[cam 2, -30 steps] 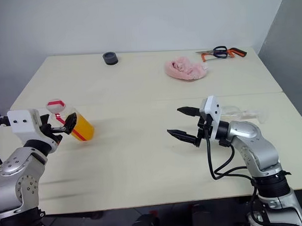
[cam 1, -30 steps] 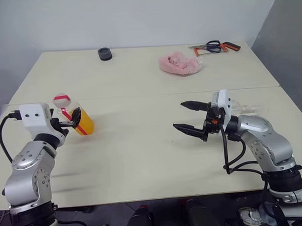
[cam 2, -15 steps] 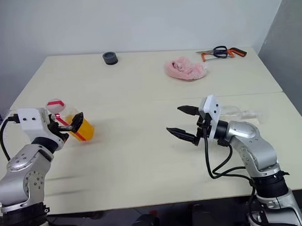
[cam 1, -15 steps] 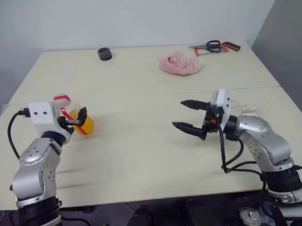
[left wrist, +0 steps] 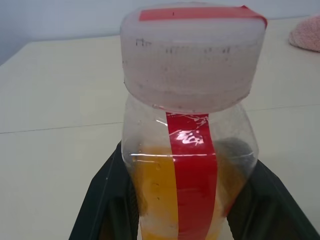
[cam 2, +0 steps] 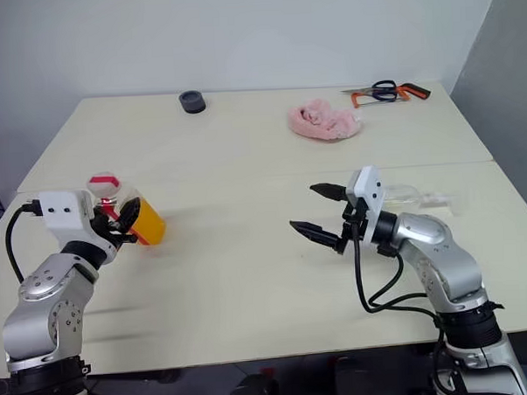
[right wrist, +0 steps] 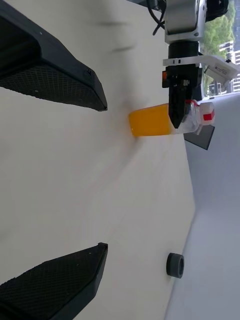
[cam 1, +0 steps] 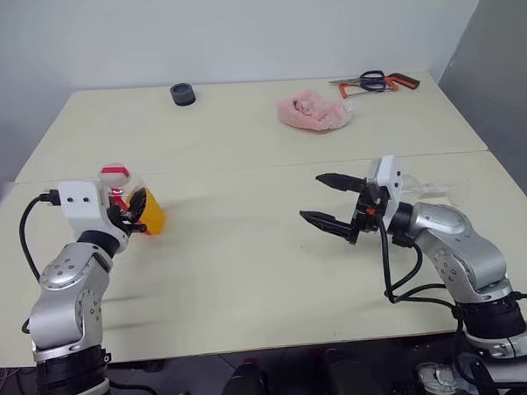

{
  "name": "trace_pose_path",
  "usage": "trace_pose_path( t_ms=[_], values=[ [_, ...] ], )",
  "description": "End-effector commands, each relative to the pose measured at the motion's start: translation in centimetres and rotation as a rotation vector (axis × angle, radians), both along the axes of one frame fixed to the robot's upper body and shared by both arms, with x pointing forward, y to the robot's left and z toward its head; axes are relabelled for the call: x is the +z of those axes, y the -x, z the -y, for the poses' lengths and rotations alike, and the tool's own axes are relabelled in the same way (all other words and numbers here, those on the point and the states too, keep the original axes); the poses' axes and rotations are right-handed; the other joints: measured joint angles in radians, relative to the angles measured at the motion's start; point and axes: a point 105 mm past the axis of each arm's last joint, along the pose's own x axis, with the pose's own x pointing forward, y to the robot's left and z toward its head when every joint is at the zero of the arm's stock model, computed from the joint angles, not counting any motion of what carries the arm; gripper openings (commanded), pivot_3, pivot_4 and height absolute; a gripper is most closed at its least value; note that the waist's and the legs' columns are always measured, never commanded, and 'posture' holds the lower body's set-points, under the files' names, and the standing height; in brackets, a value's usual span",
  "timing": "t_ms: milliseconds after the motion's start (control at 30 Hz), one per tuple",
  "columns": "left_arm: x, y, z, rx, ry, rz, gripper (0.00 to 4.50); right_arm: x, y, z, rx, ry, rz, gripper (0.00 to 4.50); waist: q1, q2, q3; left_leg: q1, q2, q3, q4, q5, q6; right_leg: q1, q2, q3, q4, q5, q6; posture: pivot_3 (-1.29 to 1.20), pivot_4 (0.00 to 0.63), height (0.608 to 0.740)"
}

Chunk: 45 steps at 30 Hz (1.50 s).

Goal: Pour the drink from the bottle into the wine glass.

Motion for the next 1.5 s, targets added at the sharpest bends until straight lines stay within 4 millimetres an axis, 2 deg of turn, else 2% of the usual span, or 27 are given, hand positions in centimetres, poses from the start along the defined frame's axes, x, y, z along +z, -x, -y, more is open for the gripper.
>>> trace_pose_path(
  t_ms=[33, 267, 467, 567, 700, 800, 900, 1133, 1233, 1333, 1500],
  values=[
    [1.5, 0.0, 0.9, -0.032, -0.033, 0.066, 1.77, 1.6, 0.4, 0.2, -0.032, -0.022, 0.095, 4.50, 0.000, 0.000, 0.000, 0.000, 0.000, 0.000, 0.000, 0.000, 0.000, 0.000, 0.000, 0.000, 0.000, 0.000, 0.000, 0.00, 0.150, 0.740],
    [3.0, -0.7, 3.6, -0.187, 0.015, 0.096, 1.76, 1.6, 0.5, 2.0, -0.139, -0.007, 0.146, 4.50, 0.002, 0.000, 0.000, -0.001, 0.000, -0.001, 0.000, 0.000, 0.000, 0.000, 0.000, -0.001, 0.000, 0.000, 0.000, 0.00, 0.150, 0.740],
    [3.4, -1.3, 5.5, -0.277, 0.014, 0.109, 1.76, 2.2, 0.2, 3.5, -0.221, -0.026, 0.156, 4.50, -0.001, 0.000, 0.000, -0.001, 0.000, -0.001, 0.000, 0.000, 0.000, 0.000, 0.000, -0.001, 0.000, 0.000, 0.000, 0.00, 0.150, 0.740],
    [3.6, -1.9, 8.1, -0.414, 0.032, 0.111, 1.76, 1.5, 0.9, 4.7, -0.245, -0.001, 0.109, 4.50, 0.003, 0.000, 0.000, -0.001, 0.000, -0.001, 0.000, 0.000, 0.000, 0.000, 0.000, -0.001, 0.000, 0.000, 0.000, 0.00, 0.150, 0.740],
    [2.9, -2.3, 11.8, -0.618, 0.048, 0.053, 1.76, 0.1, 2.2, 5.2, -0.230, 0.078, 0.008, 4.50, 0.005, 0.000, 0.000, -0.002, -0.001, 0.000, 0.001, 0.000, 0.000, 0.000, -0.001, -0.001, 0.000, 0.000, 0.000, 0.00, 0.150, 0.740],
    [2.2, -2.2, 14.4, -0.775, 0.041, 0.010, 1.76, -0.3, 1.8, 5.6, -0.298, 0.112, 0.018, 4.50, -0.001, 0.000, 0.000, -0.001, -0.001, 0.000, 0.001, 0.000, 0.000, 0.000, -0.001, -0.001, 0.000, 0.000, 0.000, 0.00, 0.150, 0.740],
    [1.7, -2.1, 16.4, -0.908, 0.028, -0.023, 1.76, -0.6, 1.0, 5.1, -0.347, 0.085, 0.012, 4.50, -0.005, 0.000, 0.000, -0.001, -0.001, 0.002, 0.001, 0.000, 0.000, 0.000, 0.000, -0.001, 0.002, 0.000, 0.000, 0.00, 0.150, 0.740],
    [1.4, -2.9, 18.4, -1.047, -0.014, -0.031, 1.76, -0.3, -0.6, 4.2, -0.395, -0.071, 0.028, 4.50, -0.003, 0.000, 0.000, 0.000, -0.001, 0.003, 0.003, 0.000, 0.000, 0.000, 0.000, -0.001, 0.004, 0.000, 0.000, 0.00, 0.150, 0.740],
    [1.6, -3.1, 19.3, -1.093, -0.040, -0.016, 1.76, 1.1, -0.6, 3.6, -0.332, -0.112, 0.030, 4.50, -0.003, 0.000, 0.000, -0.001, -0.002, 0.003, 0.005, 0.000, 0.000, 0.000, 0.000, -0.002, 0.004, 0.000, 0.001, 0.00, 0.150, 0.740],
    [1.6, -2.8, 20.5, -1.162, -0.044, -0.011, 1.76, 2.2, 0.0, 3.0, -0.245, -0.070, 0.034, 4.50, -0.001, 0.000, 0.000, -0.001, -0.002, 0.003, 0.006, 0.000, 0.000, 0.000, 0.000, -0.002, 0.004, 0.001, 0.001, 0.00, 0.150, 0.740],
    [1.8, -2.2, 22.0, -1.258, -0.051, 0.005, 1.76, 3.1, 0.8, 2.0, -0.201, -0.042, 0.025, 4.50, -0.001, 0.000, 0.000, -0.002, -0.002, 0.002, 0.007, 0.000, 0.000, 0.000, 0.000, -0.002, 0.003, 0.001, 0.001, 0.00, 0.150, 0.740]
  ],
)
